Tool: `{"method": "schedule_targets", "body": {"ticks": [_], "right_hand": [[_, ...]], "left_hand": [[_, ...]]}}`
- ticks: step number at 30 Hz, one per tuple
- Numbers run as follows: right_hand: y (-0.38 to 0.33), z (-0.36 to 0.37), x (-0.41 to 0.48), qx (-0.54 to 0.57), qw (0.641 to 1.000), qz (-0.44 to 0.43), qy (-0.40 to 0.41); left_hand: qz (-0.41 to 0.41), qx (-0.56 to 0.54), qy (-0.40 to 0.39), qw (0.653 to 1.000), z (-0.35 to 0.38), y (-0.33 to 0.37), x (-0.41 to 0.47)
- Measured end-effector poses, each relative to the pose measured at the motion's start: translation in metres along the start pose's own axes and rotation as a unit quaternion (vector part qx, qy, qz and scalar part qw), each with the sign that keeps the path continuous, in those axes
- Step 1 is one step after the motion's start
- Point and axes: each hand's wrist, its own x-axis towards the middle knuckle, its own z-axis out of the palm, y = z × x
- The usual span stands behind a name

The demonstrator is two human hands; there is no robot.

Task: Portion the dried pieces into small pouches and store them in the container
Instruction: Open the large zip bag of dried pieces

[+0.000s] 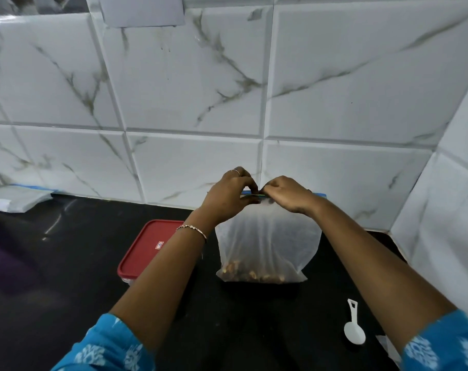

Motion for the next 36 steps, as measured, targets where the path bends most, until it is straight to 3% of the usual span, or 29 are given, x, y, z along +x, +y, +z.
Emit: {"method": "schedule_targets", "body": {"ticks": [3,11,15,18,21,24,28,31,36], "right_hand": [[0.001,0.001,0.01,-0.01,1.0,-0.002,0.013],[0.014,0.006,0.029,-0.133,0.99,-0.038,0.031],[0.016,0.009,0.025,-0.225,0.972,-0.061,-0.022],[0.016,0.012,0.017,-0.271,0.959,-0.06,-0.06],[0.018,0.01,0.008,-0.303,0.949,-0.065,-0.056],[0.023,0.006,0.003,-0.274,0.956,-0.092,-0.041],[0.043,0.001,-0.001,-0.141,0.983,-0.11,0.035],[0.052,-0.004,-0.016,-0.098,0.985,-0.114,0.085],[0.061,-0.01,-0.04,-0.107,0.99,-0.066,0.061]], "left_hand": [[0.023,0.002,-0.005,1.0,-0.004,0.004,-0.01],[-0.003,-0.001,-0.158,0.987,-0.017,0.015,-0.051],[-0.039,0.01,-0.189,0.981,-0.023,0.022,-0.059],[-0.081,-0.007,-0.159,0.984,-0.022,0.027,-0.054],[-0.08,0.098,-0.053,0.991,-0.015,0.027,-0.043],[-0.134,0.167,0.029,0.976,-0.011,0.024,-0.037],[-0.222,0.157,0.012,0.962,-0.01,0.006,-0.041],[-0.228,0.126,0.008,0.965,-0.008,-0.002,-0.048],[-0.229,0.107,0.011,0.967,-0.006,-0.001,-0.051]]}}
